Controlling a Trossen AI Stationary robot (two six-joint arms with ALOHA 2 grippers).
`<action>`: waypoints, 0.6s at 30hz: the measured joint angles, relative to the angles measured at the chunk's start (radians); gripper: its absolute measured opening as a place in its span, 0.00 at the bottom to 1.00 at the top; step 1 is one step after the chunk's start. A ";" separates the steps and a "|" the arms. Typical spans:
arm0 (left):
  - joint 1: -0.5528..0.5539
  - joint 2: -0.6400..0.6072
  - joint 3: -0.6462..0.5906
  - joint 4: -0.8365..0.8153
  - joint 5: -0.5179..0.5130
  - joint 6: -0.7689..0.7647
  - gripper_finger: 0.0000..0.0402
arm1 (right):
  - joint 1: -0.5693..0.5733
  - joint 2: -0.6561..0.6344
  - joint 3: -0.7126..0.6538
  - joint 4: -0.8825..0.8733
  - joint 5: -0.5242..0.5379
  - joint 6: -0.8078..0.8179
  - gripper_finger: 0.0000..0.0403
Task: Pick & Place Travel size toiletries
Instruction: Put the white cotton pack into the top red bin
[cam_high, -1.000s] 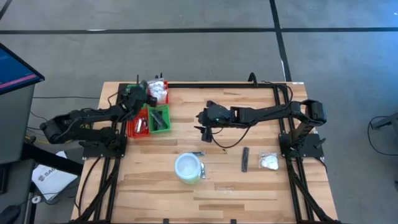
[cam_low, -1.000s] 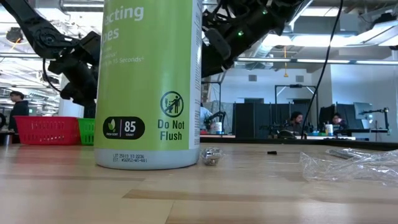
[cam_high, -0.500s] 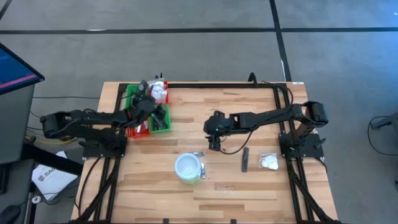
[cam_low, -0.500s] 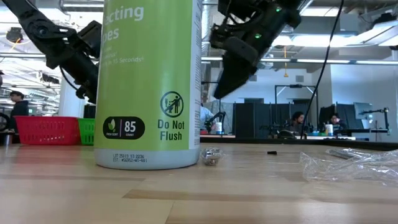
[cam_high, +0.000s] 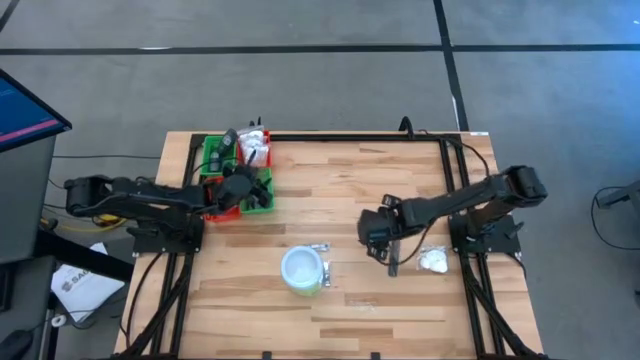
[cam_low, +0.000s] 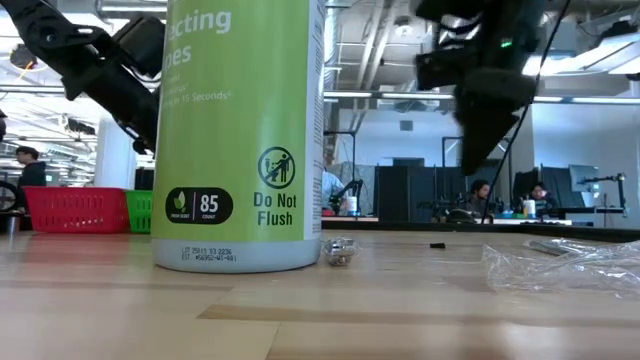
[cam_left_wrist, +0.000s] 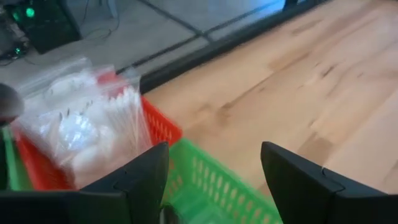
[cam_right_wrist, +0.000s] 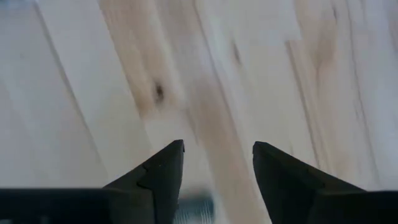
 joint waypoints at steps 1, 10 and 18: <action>-0.007 0.000 0.001 0.017 -0.002 0.000 0.61 | 0.019 -0.016 -0.007 -0.055 0.001 0.037 0.44; -0.018 -0.018 0.001 0.041 0.000 0.000 0.61 | 0.253 -0.110 -0.071 -0.292 -0.090 0.411 0.36; -0.018 -0.019 0.001 0.050 0.000 0.000 0.61 | 0.465 -0.105 -0.082 -0.297 -0.151 0.637 0.39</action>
